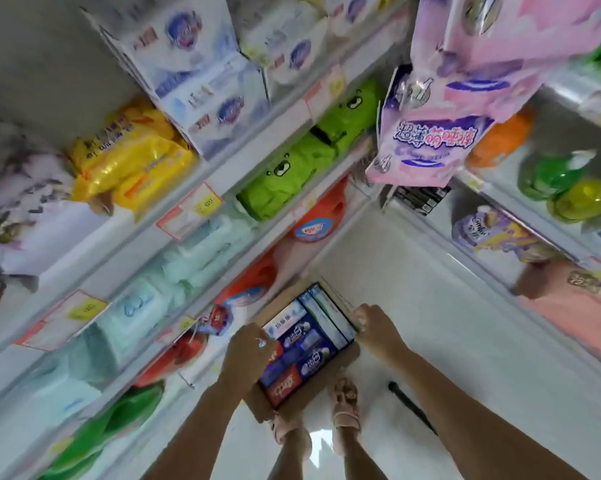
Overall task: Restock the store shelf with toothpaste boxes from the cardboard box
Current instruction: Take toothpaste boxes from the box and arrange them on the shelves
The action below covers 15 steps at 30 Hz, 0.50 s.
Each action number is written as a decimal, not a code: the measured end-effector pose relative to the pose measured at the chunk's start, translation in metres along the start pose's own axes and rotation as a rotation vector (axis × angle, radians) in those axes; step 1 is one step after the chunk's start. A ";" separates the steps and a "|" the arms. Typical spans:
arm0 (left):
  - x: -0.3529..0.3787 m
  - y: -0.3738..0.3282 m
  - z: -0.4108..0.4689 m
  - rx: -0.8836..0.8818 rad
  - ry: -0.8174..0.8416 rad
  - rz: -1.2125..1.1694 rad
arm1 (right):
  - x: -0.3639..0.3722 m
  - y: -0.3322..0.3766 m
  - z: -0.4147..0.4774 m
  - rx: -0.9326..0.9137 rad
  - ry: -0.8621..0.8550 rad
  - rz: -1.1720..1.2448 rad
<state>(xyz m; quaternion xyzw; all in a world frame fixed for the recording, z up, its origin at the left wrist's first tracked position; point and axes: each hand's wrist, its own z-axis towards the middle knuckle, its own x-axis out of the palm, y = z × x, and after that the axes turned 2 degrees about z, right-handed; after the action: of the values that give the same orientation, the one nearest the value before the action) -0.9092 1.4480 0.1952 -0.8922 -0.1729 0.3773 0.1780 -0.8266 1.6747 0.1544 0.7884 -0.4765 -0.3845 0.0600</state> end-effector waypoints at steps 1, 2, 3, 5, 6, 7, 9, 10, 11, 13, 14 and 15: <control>0.021 0.024 0.016 -0.043 0.005 0.021 | 0.020 -0.011 0.015 0.011 0.018 -0.019; 0.043 0.048 0.034 -0.081 0.015 0.019 | 0.038 -0.019 0.028 0.018 0.029 -0.039; 0.061 0.065 0.045 -0.118 0.051 0.028 | 0.057 -0.027 0.039 0.023 0.045 -0.056; 0.089 0.096 0.061 -0.086 0.115 0.120 | 0.092 -0.040 0.057 0.019 0.097 -0.064; 0.099 0.107 0.066 -0.112 0.139 0.166 | 0.110 -0.047 0.066 0.001 0.126 -0.081; 0.109 0.115 0.070 -0.131 0.150 0.162 | 0.126 -0.052 0.074 -0.025 0.158 -0.109; 0.134 0.135 0.084 -0.146 0.108 0.132 | 0.155 -0.064 0.090 -0.093 0.223 -0.200; 0.144 0.142 0.087 -0.134 0.090 0.144 | 0.167 -0.069 0.099 -0.135 0.252 -0.254; 0.151 0.146 0.091 -0.067 0.049 0.241 | 0.178 -0.072 0.106 -0.176 0.283 -0.305; 0.165 0.162 0.100 -0.020 -0.038 0.282 | 0.195 -0.078 0.121 -0.270 0.310 -0.390; 0.169 0.169 0.104 -0.032 -0.065 0.290 | 0.200 -0.080 0.128 -0.326 0.310 -0.440; 0.172 0.177 0.109 -0.032 -0.092 0.333 | 0.204 -0.082 0.135 -0.383 0.307 -0.500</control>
<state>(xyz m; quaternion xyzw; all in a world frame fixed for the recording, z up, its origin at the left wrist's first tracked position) -0.8456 1.3897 -0.0607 -0.8931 -0.0368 0.4391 0.0907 -0.8074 1.5925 -0.0898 0.9038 -0.1731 -0.3465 0.1818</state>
